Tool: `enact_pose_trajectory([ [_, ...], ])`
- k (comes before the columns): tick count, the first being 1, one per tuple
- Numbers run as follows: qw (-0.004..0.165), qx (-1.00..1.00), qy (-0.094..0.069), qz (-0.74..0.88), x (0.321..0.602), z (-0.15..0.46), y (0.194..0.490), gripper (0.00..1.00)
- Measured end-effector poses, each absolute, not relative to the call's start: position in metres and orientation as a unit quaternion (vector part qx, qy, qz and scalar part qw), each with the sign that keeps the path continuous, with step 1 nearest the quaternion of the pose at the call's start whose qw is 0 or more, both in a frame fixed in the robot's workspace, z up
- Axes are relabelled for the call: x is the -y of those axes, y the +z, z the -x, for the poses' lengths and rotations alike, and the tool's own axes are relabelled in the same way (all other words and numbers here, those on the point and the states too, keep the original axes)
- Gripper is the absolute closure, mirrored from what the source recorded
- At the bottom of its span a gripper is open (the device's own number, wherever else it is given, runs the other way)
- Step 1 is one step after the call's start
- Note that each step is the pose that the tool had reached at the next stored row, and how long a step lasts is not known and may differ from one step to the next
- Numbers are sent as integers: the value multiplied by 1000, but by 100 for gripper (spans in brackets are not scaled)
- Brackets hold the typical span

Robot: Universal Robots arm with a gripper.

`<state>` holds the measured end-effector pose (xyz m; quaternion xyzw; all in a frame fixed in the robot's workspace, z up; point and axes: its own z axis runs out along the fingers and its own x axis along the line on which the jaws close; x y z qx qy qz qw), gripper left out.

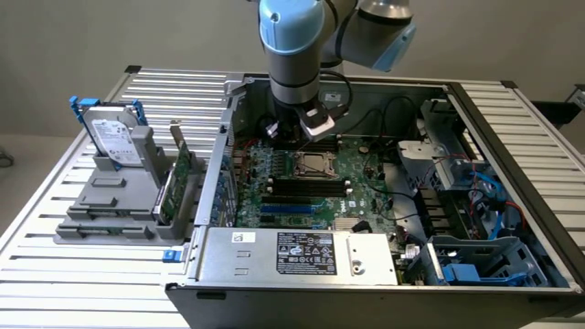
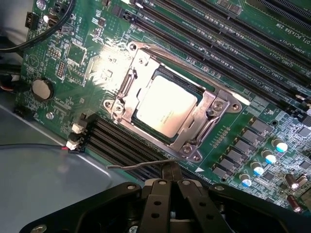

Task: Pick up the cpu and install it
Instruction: 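Close the cpu cover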

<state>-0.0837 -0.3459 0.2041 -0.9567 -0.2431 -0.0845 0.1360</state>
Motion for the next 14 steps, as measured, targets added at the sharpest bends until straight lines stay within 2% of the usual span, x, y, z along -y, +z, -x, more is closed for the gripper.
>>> enact_pose_trajectory([
  [14, 136, 243, -85, 957, 346, 80, 200, 89],
])
